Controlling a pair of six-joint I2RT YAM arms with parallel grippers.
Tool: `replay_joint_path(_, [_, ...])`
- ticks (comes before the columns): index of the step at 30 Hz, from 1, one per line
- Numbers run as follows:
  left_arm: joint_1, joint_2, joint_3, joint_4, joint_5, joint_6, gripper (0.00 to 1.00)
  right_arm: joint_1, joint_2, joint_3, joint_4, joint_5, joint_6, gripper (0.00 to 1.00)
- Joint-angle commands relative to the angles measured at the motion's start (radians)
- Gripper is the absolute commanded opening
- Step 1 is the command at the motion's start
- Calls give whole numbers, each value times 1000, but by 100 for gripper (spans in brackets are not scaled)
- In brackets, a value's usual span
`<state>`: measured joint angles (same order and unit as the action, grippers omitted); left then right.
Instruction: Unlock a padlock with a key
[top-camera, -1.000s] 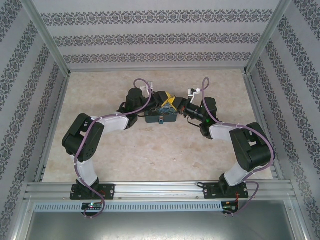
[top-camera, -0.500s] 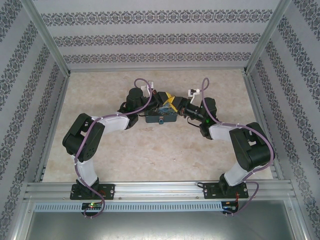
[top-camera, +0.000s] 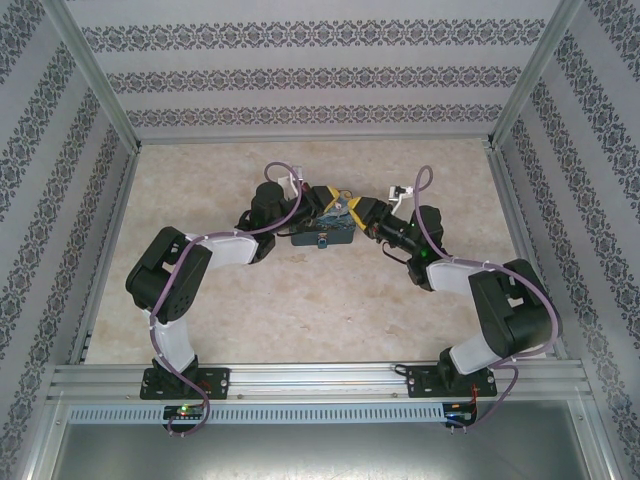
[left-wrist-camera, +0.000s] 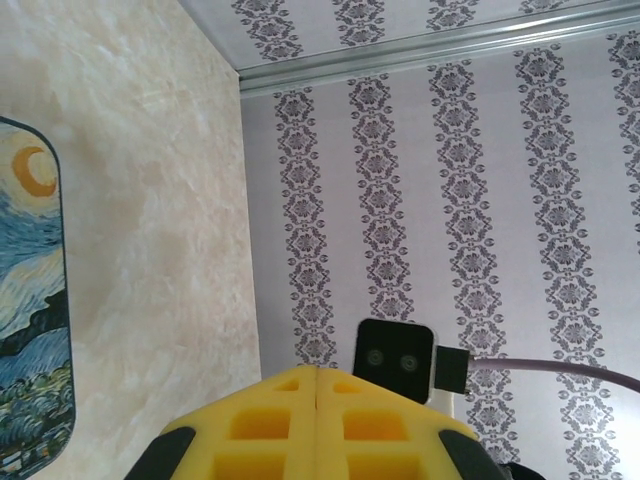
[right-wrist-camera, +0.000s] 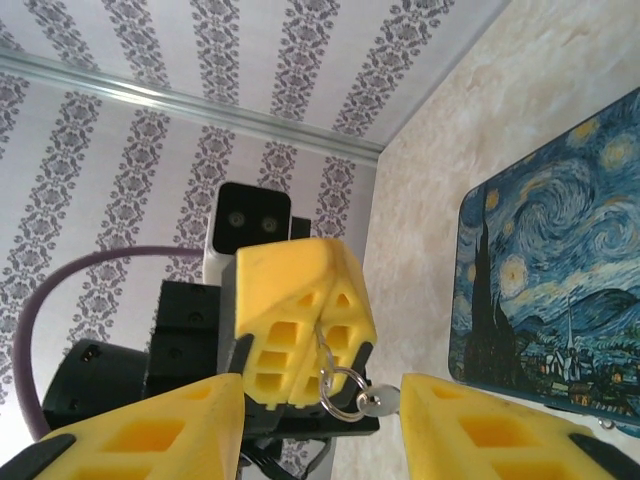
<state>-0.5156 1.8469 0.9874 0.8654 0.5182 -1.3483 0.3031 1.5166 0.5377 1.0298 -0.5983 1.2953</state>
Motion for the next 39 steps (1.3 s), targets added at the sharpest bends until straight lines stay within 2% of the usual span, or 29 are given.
replay_joint_path(1, [-16,-18,-16,63,-19,1,0,2,-31,-11,43,53,-1,45])
replay_joint_path(19, [-29,-15,-16,72,-33,8,0,74,78,71,72,62,1,35])
replay_joint_path(25, [-30,-16,-15,68,-34,12,0,80,96,70,87,60,6,29])
replay_joint_path(39, [-29,-14,-5,57,-34,17,0,91,105,56,92,50,4,23])
